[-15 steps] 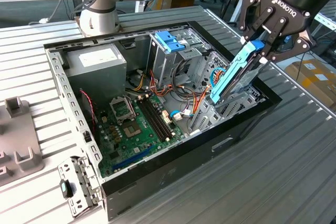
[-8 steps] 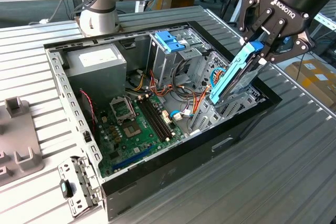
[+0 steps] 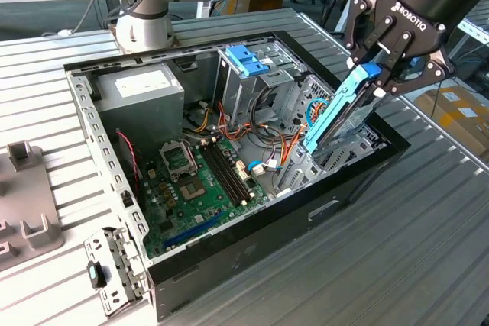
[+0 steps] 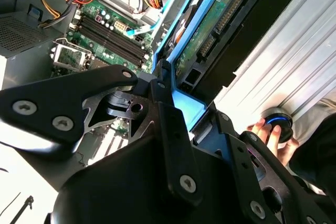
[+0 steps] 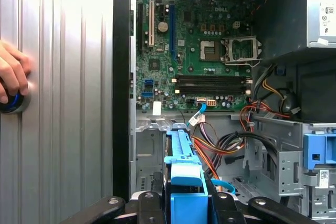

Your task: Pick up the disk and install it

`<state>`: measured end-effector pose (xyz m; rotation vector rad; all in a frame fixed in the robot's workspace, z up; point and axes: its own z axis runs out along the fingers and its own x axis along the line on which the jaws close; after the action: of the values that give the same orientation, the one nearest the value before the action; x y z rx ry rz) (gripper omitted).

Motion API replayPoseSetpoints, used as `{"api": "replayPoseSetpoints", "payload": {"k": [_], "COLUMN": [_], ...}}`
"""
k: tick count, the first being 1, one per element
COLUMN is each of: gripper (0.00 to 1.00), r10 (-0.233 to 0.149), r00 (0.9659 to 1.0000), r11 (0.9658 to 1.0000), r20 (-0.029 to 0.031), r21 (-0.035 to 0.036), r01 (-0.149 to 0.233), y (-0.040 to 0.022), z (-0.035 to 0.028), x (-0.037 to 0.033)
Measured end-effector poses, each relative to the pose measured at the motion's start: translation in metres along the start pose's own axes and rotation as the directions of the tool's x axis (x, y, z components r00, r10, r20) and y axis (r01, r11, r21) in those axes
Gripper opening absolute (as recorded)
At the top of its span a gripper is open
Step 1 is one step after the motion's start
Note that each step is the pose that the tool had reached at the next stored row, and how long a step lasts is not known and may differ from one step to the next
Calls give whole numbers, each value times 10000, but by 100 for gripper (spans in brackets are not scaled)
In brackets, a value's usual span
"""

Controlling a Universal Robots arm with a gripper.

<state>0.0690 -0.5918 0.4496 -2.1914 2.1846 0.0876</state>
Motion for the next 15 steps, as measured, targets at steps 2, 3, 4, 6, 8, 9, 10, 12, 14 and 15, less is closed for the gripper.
{"api": "replayPoseSetpoints", "payload": {"k": [2, 3, 4, 6, 8, 9, 10, 12, 14, 15], "gripper": [37, 37, 37, 37, 37, 37, 37, 37, 37, 37], "r10": [-2, -3, -3, -4, -6, -6, -6, -6, -7, -7], "r00": [10000, 10000, 10000, 10000, 10000, 10000, 10000, 10000, 10000, 10000], "r11": [10000, 10000, 10000, 10000, 10000, 10000, 10000, 10000, 10000, 10000], "r20": [4, 7, 6, 7, 7, 8, 8, 7, 7, 7], "r21": [0, 0, 0, 0, -1, 0, 0, 0, 0, 0], "r01": [2, 3, 3, 4, 6, 6, 6, 6, 7, 7], "y": [0, 0, 0, 0, 0, 0, 0, -1, -1, -1], "z": [10, 14, 18, 28, 38, 42, 49, 65, 90, 100], "x": [0, -1, -4, -11, -16, -17, -17, -18, -18, -19]}}
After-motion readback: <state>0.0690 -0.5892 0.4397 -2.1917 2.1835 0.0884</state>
